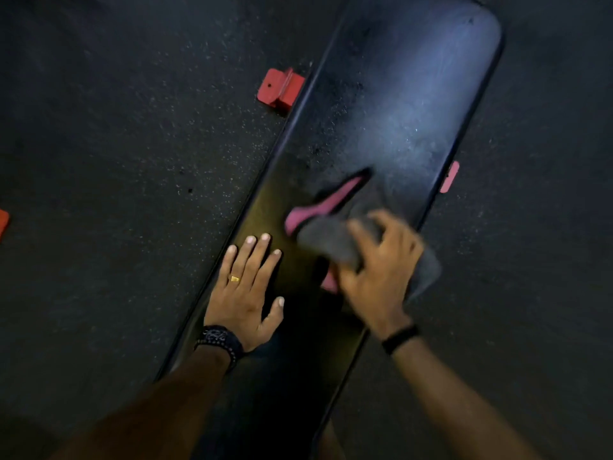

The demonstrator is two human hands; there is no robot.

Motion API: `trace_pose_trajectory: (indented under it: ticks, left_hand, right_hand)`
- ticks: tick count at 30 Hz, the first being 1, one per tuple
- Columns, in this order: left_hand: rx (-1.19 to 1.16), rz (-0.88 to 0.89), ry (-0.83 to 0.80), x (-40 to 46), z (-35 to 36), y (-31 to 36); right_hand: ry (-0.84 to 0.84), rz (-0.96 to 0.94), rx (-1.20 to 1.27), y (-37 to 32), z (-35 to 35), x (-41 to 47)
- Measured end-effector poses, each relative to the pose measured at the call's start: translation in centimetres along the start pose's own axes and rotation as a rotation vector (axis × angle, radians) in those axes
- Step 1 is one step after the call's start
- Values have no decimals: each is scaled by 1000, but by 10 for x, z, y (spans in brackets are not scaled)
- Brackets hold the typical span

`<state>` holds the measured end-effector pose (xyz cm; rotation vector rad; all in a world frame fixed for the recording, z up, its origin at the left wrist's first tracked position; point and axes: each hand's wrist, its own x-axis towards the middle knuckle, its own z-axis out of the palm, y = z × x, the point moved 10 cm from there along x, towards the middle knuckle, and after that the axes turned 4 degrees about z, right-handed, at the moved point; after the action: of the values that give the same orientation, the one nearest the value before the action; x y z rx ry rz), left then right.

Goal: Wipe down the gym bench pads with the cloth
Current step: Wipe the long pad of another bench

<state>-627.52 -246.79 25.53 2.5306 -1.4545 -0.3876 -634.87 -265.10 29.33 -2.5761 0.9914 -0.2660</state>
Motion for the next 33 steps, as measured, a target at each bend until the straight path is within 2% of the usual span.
trace_pose_trajectory:
  ticks: [2, 4, 6, 8, 10, 11, 13, 16, 19, 22, 25, 27, 29, 33]
  left_hand:
    - [7, 4, -11, 0, 3, 1]
    - [-12, 2, -6, -1, 2, 1]
    - [-17, 5, 10, -1, 0, 1]
    - [-16, 8, 8, -2, 1, 1]
    - [-20, 0, -10, -2, 2, 0]
    - [-21, -2, -14, -1, 1, 0]
    - [-18, -2, -23, -1, 1, 0]
    - [-8, -3, -58, 0, 0, -1]
    - [-47, -11, -55, 1, 2, -4]
    - [-48, -8, -65, -1, 3, -3]
    - [-62, -8, -31, -2, 0, -2]
    - [-80, -9, -36, 0, -1, -4]
    - [-76, -9, -43, 0, -1, -4]
    - [-82, -12, -65, 0, 3, -3]
  right_hand:
    - [-73, -157, -51, -30, 11, -29]
    - [-60, -207, -63, -33, 15, 6]
    - [45, -79, -93, -21, 11, 77]
    - [161, 142, -150, -6, 5, 152]
    - [186, 278, -183, -8, 7, 194]
    - [166, 270, -180, -15, 11, 197]
    - [89, 115, -141, -39, 18, 176]
    - [-78, -226, -78, -75, 32, 82]
    - [-174, -366, -73, -83, 38, 23]
    - [-138, -361, -98, -82, 43, 75]
    - [21, -107, -153, -75, 42, 174]
    - [72, 23, -222, -80, 41, 211]
    - [31, -35, -229, -97, 48, 205]
    - [-194, -437, -35, -132, 63, 77]
